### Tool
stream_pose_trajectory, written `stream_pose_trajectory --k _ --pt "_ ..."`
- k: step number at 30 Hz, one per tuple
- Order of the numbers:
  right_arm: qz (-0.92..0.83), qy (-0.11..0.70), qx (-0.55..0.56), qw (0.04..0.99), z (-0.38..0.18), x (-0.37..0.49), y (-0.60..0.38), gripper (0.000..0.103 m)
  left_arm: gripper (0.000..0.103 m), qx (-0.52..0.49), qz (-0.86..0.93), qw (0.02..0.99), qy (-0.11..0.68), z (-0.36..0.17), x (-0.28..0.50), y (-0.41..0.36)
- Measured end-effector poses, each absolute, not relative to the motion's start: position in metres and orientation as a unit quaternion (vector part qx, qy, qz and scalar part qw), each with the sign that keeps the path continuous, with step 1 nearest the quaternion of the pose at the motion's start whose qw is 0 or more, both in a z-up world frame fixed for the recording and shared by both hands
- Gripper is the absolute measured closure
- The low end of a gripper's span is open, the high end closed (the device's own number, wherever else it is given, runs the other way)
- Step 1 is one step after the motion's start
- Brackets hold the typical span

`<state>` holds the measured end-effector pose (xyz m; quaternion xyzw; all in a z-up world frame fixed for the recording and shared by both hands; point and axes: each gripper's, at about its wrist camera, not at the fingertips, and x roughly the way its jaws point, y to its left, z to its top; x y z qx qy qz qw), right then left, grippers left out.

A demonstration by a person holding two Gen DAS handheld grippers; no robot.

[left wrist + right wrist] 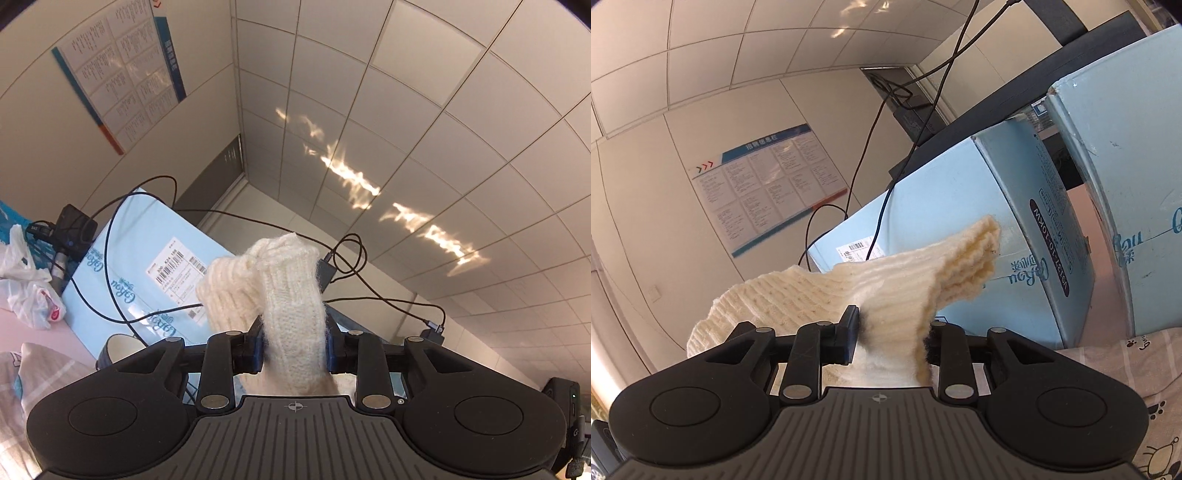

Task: Fold clothes
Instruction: 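Grasp the folded sweater with both grippers and lift it off the sheet, then carry the folded sweater beside the blue boxes and release both grippers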

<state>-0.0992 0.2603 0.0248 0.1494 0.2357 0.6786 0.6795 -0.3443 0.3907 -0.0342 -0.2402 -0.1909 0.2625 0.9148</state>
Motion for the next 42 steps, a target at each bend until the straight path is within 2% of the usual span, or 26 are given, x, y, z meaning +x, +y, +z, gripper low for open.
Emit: stream_pose_trajectory --k 9,11,13,17,19,21,26,30,34,42 --pt "0.69 0.226 0.087 0.683 -0.025 -0.115 0.328 0.077 0.075 -0.276 0.329 0.892 -0.142 -0.061 -0.349 0.42" --pt "0.689 0.222 0.074 0.686 -0.036 -0.117 0.337 0.074 0.074 -0.261 0.351 0.892 -0.116 -0.062 -0.342 0.42" --pt "0.685 0.226 0.067 0.689 -0.046 -0.115 0.345 0.072 0.067 -0.255 0.358 0.894 -0.083 -0.066 -0.335 0.422" --pt "0.664 0.24 0.058 0.706 -0.061 -0.106 0.35 0.069 0.065 -0.234 0.394 0.889 -0.01 -0.073 -0.318 0.425" --pt "0.649 0.242 0.04 0.72 -0.067 -0.103 0.354 0.065 0.054 -0.223 0.418 0.881 0.015 -0.075 -0.313 0.425" --pt "0.639 0.245 0.02 0.729 -0.074 -0.103 0.358 0.062 0.021 -0.206 0.458 0.864 0.027 -0.076 -0.311 0.42" --pt "0.625 0.241 -0.015 0.742 -0.082 -0.104 0.363 0.051 0.005 -0.18 0.535 0.824 0.062 -0.078 -0.309 0.422" --pt "0.605 0.24 -0.044 0.758 -0.087 -0.105 0.373 0.034 0.002 -0.19 0.549 0.805 0.12 -0.088 -0.298 0.434" --pt "0.592 0.233 -0.063 0.769 -0.086 -0.107 0.376 0.023 0.0 -0.211 0.546 0.801 0.126 -0.093 -0.3 0.442" --pt "0.569 0.234 -0.05 0.787 -0.074 -0.115 0.354 0.02 0.0 -0.214 0.541 0.804 0.118 -0.091 -0.302 0.438"
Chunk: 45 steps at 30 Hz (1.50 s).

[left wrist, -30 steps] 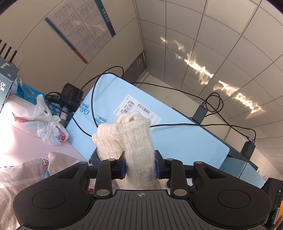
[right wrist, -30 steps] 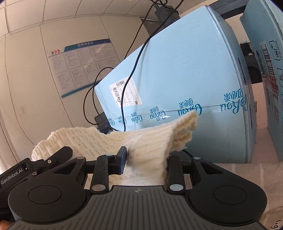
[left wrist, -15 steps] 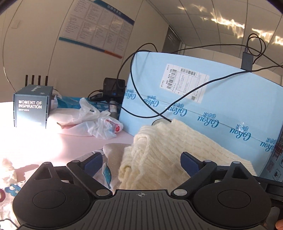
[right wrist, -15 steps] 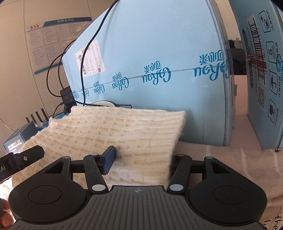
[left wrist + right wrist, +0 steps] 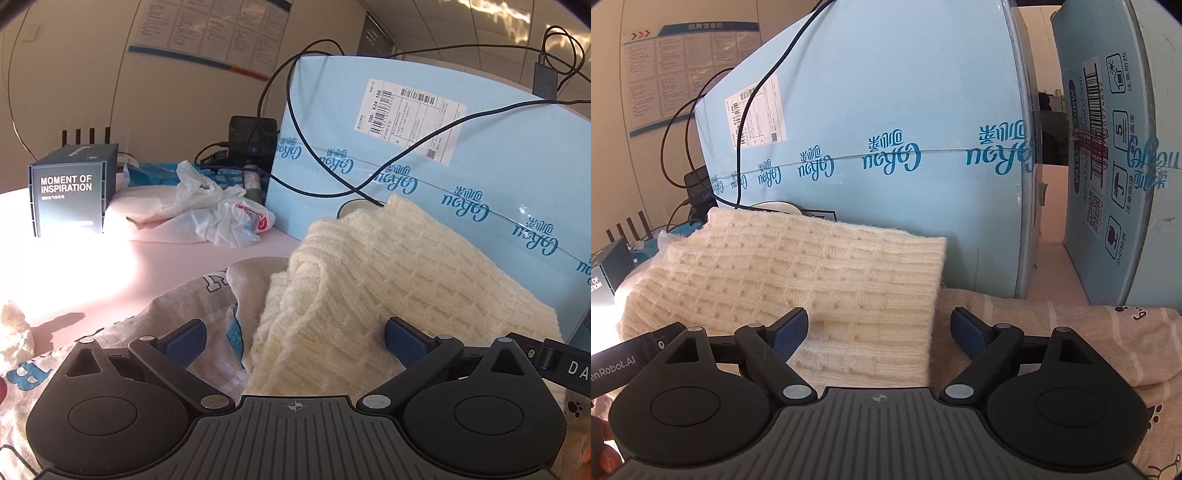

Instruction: Fold clothes

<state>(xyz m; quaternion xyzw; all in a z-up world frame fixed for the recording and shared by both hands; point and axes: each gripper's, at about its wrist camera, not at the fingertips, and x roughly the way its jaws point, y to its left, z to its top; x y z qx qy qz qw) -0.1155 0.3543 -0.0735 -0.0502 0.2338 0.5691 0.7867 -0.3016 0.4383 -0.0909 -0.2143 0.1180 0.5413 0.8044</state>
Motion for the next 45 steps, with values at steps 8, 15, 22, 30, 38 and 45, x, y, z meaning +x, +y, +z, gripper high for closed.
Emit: stream_pose_trajectory --k 8,15,22,30,38,45 --pt "0.573 0.263 -0.019 0.776 -0.053 -0.111 0.296 0.013 0.0 -0.194 0.552 0.807 0.086 -0.085 -0.307 0.428" --pt "0.564 0.285 -0.049 0.773 -0.044 -0.108 0.239 0.009 0.0 -0.171 0.612 0.772 0.025 -0.07 -0.326 0.402" --pt "0.572 0.308 -0.056 0.759 -0.033 -0.106 0.195 0.007 0.0 -0.118 0.61 0.781 0.07 -0.05 -0.325 0.34" --pt "0.616 0.3 -0.095 0.722 -0.021 -0.116 0.155 0.005 0.0 -0.096 0.598 0.787 0.121 -0.035 -0.325 0.267" --pt "0.662 0.259 -0.118 0.693 -0.012 -0.123 0.124 0.002 0.0 -0.101 0.631 0.759 0.128 -0.014 -0.324 0.217" --pt "0.666 0.241 -0.125 0.695 -0.011 -0.108 0.11 0.0 0.0 -0.118 0.654 0.737 0.125 -0.002 -0.32 0.191"
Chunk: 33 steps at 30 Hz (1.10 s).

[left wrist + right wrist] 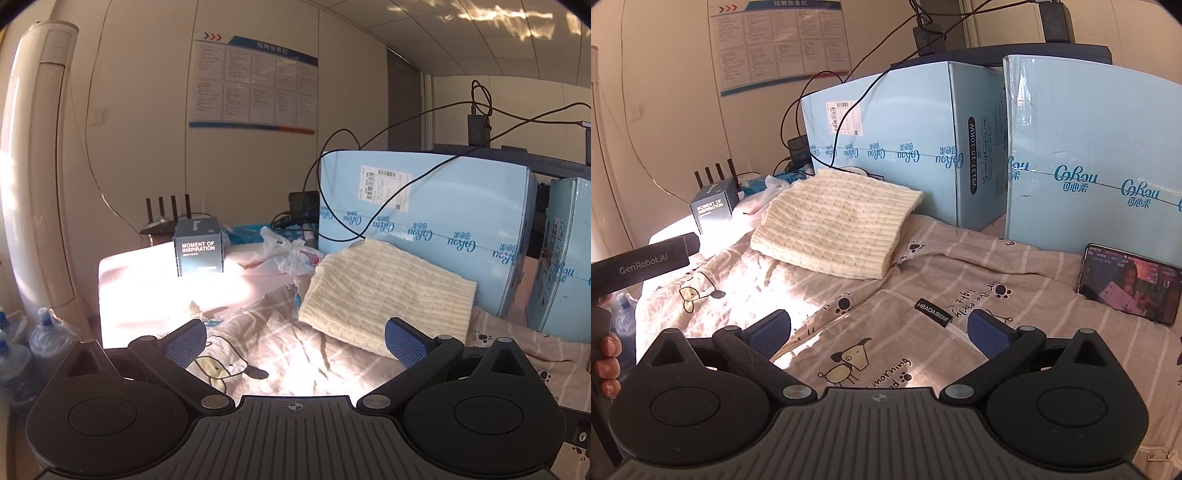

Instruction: Fold clothes

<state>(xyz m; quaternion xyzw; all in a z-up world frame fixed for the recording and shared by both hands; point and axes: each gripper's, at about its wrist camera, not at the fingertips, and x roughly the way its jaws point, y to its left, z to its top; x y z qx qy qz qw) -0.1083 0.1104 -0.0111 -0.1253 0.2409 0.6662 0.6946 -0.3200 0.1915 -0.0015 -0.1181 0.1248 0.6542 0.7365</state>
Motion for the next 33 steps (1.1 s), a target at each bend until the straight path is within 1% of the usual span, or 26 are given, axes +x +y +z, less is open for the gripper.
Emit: stream_pose_trajectory --k 6,9,16,33 --pt "0.663 0.244 -0.134 0.695 -0.01 -0.104 0.106 0.0 0.0 -0.12 0.645 0.747 0.112 0.0 -0.321 0.169" --pt "0.666 0.233 -0.14 0.695 -0.009 -0.107 0.102 0.0 0.0 -0.115 0.646 0.748 0.103 0.003 -0.319 0.159" --pt "0.662 0.205 -0.143 0.707 -0.003 -0.106 0.095 0.0 0.0 -0.106 0.658 0.737 0.115 -0.001 -0.312 0.155" --pt "0.688 0.196 -0.126 0.687 0.007 -0.107 0.081 0.0 0.0 -0.083 0.665 0.732 0.122 -0.001 -0.298 0.129"
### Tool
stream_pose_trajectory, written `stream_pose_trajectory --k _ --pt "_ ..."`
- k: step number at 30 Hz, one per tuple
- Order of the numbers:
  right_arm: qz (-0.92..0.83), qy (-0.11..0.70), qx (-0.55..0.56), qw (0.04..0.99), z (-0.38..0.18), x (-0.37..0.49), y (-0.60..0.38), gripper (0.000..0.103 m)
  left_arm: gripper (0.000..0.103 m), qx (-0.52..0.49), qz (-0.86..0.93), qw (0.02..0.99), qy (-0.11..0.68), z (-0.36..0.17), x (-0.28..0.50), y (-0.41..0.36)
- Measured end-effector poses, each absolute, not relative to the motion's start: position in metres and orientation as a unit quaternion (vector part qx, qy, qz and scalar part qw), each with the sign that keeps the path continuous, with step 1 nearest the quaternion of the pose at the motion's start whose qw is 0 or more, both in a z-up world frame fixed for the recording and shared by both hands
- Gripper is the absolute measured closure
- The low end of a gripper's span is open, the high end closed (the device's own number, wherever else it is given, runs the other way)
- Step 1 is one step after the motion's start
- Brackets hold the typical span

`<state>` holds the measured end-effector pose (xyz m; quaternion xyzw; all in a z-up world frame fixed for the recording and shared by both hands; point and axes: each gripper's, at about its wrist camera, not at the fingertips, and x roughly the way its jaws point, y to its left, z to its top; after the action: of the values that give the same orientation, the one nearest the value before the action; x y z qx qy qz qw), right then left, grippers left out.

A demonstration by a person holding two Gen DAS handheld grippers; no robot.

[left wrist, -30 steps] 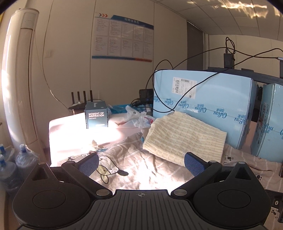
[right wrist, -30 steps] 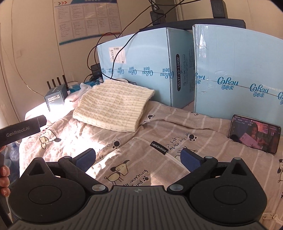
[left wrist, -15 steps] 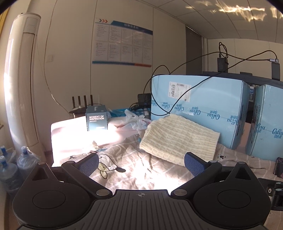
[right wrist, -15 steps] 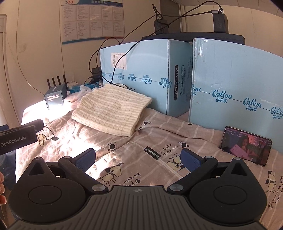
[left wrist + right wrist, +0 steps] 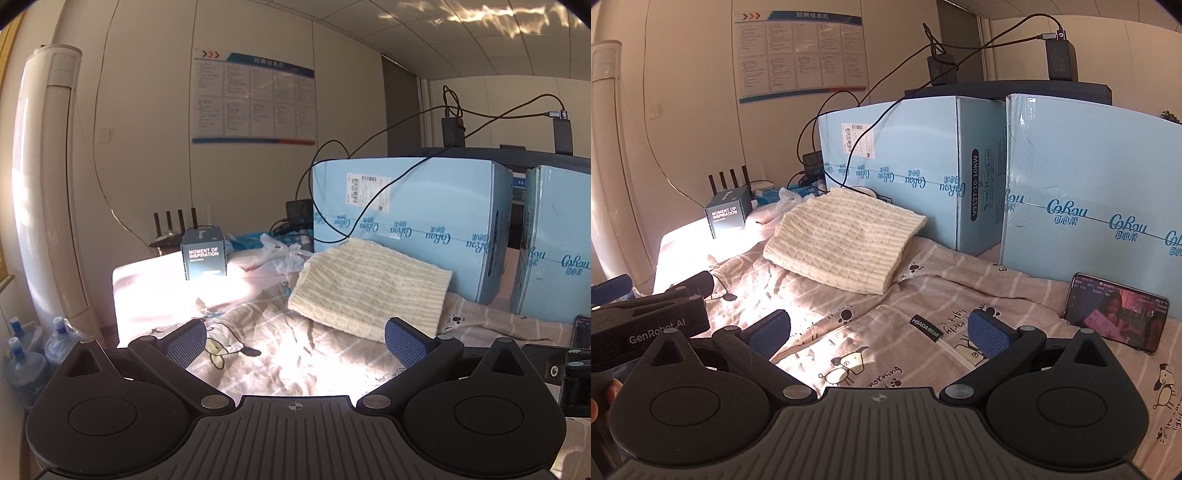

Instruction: Fold clothes

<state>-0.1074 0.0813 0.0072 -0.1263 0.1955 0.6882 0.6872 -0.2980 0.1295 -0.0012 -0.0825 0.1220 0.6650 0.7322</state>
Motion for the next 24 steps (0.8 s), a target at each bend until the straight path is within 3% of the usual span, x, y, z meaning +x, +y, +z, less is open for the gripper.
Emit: stream_pose_trajectory --k 24 --pt "0.67 0.203 -0.152 0.698 -0.007 -0.106 0.093 0.0 0.0 -0.086 0.652 0.744 0.119 -0.003 -0.302 0.136"
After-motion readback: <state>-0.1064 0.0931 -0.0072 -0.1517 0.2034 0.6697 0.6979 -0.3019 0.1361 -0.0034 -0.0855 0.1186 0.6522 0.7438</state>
